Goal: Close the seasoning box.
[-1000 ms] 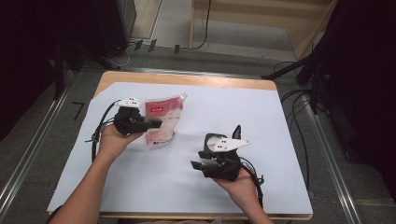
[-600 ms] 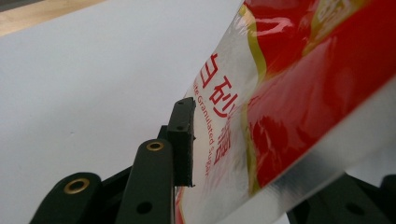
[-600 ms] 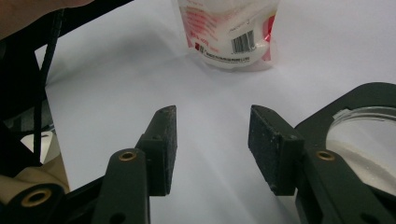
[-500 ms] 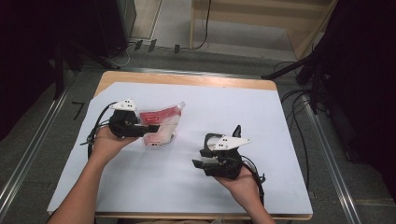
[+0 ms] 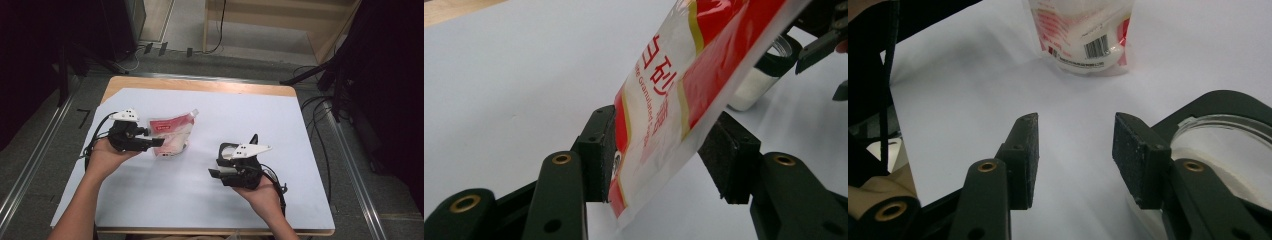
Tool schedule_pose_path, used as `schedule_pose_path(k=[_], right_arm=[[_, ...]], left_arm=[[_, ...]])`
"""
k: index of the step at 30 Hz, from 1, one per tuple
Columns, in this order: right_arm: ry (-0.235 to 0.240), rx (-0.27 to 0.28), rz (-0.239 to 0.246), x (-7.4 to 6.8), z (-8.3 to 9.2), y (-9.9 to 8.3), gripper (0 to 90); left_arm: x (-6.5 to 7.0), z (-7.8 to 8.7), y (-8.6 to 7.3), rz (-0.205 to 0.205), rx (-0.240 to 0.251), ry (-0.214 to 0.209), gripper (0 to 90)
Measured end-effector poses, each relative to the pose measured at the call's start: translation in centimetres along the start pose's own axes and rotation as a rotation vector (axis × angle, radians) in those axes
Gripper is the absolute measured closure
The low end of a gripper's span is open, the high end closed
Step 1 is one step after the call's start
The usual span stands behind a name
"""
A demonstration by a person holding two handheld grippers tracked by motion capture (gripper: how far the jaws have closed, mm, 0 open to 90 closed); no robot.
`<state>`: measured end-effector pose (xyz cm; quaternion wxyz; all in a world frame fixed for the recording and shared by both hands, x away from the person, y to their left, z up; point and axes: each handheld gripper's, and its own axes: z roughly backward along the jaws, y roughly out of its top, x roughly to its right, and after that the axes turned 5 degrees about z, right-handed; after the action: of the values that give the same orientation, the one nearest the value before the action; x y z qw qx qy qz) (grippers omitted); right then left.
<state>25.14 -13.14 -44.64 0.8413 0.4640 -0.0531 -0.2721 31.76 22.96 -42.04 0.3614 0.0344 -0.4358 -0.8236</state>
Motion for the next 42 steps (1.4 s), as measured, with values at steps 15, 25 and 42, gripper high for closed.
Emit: schedule_pose_path(k=[15,25,42], right_arm=[[0.027,0.003,-0.025,0.6,1.2,0.8,64.9],[0.04,0.01,-0.018,0.9,2.4,1.9,85.4],[-0.022,0.052,-0.035,3.1,6.7,3.0,90.0]], left_arm=[[-0.1,1.4,-0.3,0.022,-0.01,-0.001,48.8],[-0.7,1.6,-0.8,0.024,-0.033,0.004,48.7],[-0.3,1.4,-0.9,-0.005,-0.054,0.005,48.8]])
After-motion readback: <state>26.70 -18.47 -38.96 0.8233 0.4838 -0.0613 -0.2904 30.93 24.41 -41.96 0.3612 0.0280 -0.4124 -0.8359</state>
